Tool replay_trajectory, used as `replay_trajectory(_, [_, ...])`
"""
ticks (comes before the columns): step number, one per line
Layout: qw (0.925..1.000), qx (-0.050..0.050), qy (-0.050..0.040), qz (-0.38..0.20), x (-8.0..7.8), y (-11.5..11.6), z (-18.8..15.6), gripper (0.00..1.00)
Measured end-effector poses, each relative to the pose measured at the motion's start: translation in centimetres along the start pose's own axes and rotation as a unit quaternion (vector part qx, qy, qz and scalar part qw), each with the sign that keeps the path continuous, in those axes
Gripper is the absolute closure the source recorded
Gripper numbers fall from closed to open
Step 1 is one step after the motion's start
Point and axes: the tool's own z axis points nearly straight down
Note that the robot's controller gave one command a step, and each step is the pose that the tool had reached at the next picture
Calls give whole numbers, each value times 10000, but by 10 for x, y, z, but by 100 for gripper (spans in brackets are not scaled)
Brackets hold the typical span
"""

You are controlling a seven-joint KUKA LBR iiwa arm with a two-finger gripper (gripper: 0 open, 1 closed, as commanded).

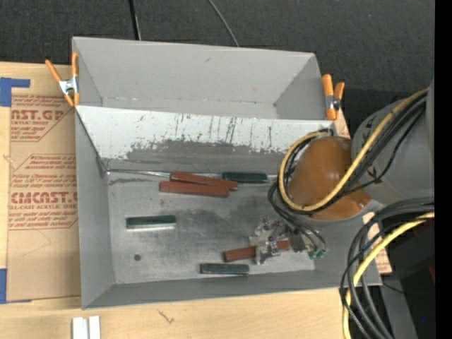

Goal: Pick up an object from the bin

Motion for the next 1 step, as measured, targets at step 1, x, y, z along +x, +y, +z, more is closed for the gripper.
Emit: replay_trajectory(1, [9996, -7, 88, 279, -11, 1, -208, 100])
